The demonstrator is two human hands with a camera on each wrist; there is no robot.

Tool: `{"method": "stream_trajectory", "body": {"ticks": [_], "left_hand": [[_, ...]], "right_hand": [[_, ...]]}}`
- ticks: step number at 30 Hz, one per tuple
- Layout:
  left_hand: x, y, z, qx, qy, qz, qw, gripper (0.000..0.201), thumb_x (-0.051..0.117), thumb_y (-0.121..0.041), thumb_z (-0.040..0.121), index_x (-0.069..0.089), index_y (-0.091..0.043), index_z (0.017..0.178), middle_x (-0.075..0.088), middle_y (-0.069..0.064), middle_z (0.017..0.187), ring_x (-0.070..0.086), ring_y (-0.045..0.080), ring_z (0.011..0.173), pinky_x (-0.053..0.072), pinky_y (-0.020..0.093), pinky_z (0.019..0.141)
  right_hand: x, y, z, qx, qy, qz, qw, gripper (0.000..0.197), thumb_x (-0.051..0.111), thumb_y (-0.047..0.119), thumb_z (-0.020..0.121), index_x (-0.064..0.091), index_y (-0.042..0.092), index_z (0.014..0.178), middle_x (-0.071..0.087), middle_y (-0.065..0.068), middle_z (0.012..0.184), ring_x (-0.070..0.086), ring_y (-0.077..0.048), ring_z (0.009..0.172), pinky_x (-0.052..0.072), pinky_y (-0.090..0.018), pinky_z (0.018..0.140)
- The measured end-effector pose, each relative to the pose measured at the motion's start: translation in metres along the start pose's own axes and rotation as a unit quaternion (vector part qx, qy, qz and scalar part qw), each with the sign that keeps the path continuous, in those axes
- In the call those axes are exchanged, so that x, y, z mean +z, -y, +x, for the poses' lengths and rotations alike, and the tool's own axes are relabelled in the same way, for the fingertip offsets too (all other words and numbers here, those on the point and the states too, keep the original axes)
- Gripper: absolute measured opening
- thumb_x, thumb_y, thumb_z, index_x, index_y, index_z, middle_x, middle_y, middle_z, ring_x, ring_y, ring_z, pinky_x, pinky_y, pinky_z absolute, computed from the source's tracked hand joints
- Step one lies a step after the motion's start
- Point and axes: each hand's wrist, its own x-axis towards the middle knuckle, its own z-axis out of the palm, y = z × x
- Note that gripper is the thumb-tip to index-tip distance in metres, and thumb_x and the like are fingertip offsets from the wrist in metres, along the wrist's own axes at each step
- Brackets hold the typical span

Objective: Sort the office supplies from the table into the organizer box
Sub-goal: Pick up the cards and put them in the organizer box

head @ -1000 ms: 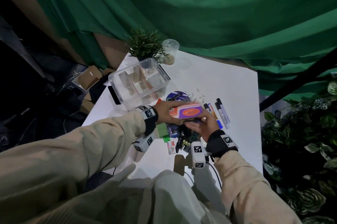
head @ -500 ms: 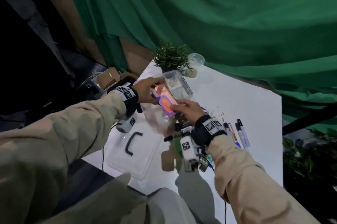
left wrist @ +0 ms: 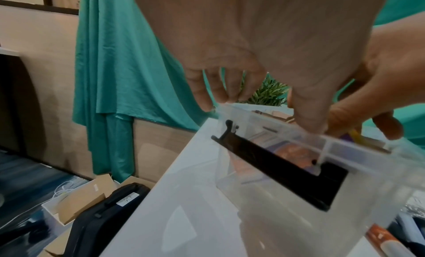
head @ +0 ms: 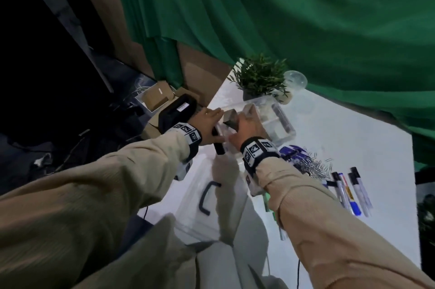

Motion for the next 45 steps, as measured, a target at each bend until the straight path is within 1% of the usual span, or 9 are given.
{"method": "stream_trajectory", "body": {"ticks": [4,13,18,22,26,31,35,39,45], "left_hand": [[0.004,0.008,-0.001,0.004,-0.022,-0.028,0.999,0.097,0.060,-0.062,0.079,0.013,-0.017,0.152,0.015,-0.001,0.159,0.017,0.028,0.142,0.027,0.040,0.115],[0.009,0.023,0.001,0.046,-0.008,0.026,0.999,0.104,0.065,-0.064,0.072,0.015,-0.019,0.151,0.009,-0.001,0.160,0.017,0.027,0.141,0.026,0.043,0.115],[0.009,0.020,0.000,0.042,-0.015,0.034,0.998,0.098,0.066,-0.057,0.077,0.016,-0.019,0.151,0.010,0.000,0.160,0.016,0.026,0.142,0.028,0.042,0.115],[0.006,0.017,0.000,0.019,0.001,0.017,1.000,0.093,0.066,-0.054,0.078,0.018,-0.021,0.151,0.012,-0.001,0.160,0.017,0.025,0.142,0.032,0.041,0.113],[-0.015,-0.007,0.001,0.013,0.027,0.052,0.998,0.075,0.064,-0.035,0.080,0.031,-0.023,0.146,0.029,0.006,0.153,0.027,0.032,0.137,0.033,0.045,0.109],[-0.020,-0.085,-0.002,0.101,-0.084,-0.026,0.991,0.046,0.061,-0.013,0.073,0.062,-0.024,0.118,0.059,0.001,0.126,0.041,0.029,0.122,0.035,0.040,0.103],[0.018,-0.150,-0.003,0.168,-0.037,-0.095,0.981,0.028,0.055,-0.018,0.081,0.066,-0.024,0.107,0.066,0.003,0.109,0.055,0.024,0.108,0.045,0.035,0.092],[0.070,-0.200,0.001,0.104,0.099,-0.082,0.986,0.027,0.055,-0.024,0.084,0.064,-0.028,0.109,0.065,-0.001,0.113,0.057,0.026,0.113,0.050,0.036,0.092],[0.125,-0.251,0.013,0.071,0.067,-0.045,0.994,0.063,0.063,-0.041,0.082,0.039,-0.021,0.137,0.042,0.009,0.141,0.041,0.030,0.128,0.038,0.043,0.107]], "right_hand": [[0.009,0.014,0.003,-0.010,-0.029,0.004,1.000,0.054,0.062,0.045,0.086,0.047,0.014,0.128,0.069,-0.016,0.101,0.053,-0.034,0.123,0.042,-0.043,0.101],[0.001,-0.003,0.004,-0.063,0.105,-0.117,0.985,0.030,0.055,0.040,0.091,0.069,0.017,0.103,0.071,-0.009,0.100,0.066,-0.026,0.096,0.053,-0.032,0.081],[-0.006,0.008,-0.007,-0.095,0.135,-0.139,0.977,0.030,0.044,0.028,0.095,0.066,0.018,0.114,0.065,-0.009,0.116,0.063,-0.028,0.101,0.053,-0.039,0.088],[-0.015,-0.006,-0.012,-0.028,-0.030,0.098,0.994,0.026,0.050,0.021,0.092,0.071,0.028,0.105,0.069,-0.005,0.107,0.064,-0.023,0.098,0.055,-0.031,0.081],[-0.021,-0.050,-0.033,0.084,-0.163,0.358,0.915,0.023,0.053,0.010,0.092,0.072,0.018,0.101,0.072,0.001,0.093,0.065,-0.014,0.079,0.051,-0.020,0.073],[-0.004,-0.143,-0.086,0.248,-0.253,0.388,0.851,0.022,0.053,0.009,0.089,0.069,0.023,0.089,0.070,-0.006,0.082,0.064,-0.021,0.071,0.055,-0.022,0.059],[0.022,-0.210,-0.139,0.336,-0.176,0.262,0.887,0.018,0.053,0.016,0.089,0.068,0.021,0.097,0.069,-0.008,0.088,0.065,-0.030,0.084,0.050,-0.030,0.073],[0.047,-0.246,-0.178,0.298,-0.059,0.197,0.932,0.023,0.058,0.015,0.085,0.070,0.018,0.104,0.065,-0.012,0.110,0.062,-0.031,0.099,0.052,-0.036,0.087],[0.063,-0.259,-0.206,0.226,-0.035,0.202,0.952,0.024,0.058,0.014,0.083,0.070,0.021,0.102,0.063,-0.008,0.111,0.058,-0.027,0.104,0.050,-0.034,0.089]]}}
